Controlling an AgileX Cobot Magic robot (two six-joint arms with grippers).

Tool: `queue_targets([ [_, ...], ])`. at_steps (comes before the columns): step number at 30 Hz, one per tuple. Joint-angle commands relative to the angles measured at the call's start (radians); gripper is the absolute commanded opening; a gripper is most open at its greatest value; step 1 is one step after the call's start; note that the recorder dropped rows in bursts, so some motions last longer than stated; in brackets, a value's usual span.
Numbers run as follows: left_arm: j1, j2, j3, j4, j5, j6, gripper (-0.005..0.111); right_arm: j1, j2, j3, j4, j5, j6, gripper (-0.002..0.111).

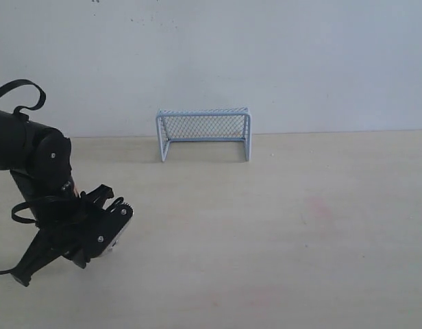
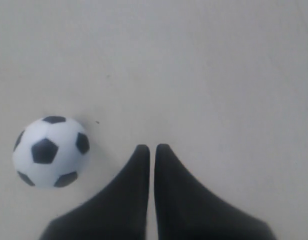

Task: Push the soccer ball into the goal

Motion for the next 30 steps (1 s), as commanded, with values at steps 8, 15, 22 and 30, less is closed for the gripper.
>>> queue_targets([
  [8, -0.006, 0.01, -0.029, 0.0, 0.024, -0.012, 0.004, 0.003, -0.005, 0.0, -0.001, -0.012, -0.002, 0.0],
  [15, -0.003, 0.008, -0.03, 0.018, 0.024, -0.031, 0.004, 0.003, -0.005, 0.0, -0.001, -0.012, -0.002, 0.0],
  [22, -0.003, 0.01, -0.03, 0.018, -0.001, -0.02, 0.004, 0.003, -0.005, 0.0, -0.001, -0.012, -0.002, 0.0],
  [30, -0.027, 0.011, -0.249, -0.75, -0.865, 0.175, 0.004, 0.003, -0.005, 0.0, -0.001, -0.012, -0.002, 0.0],
])
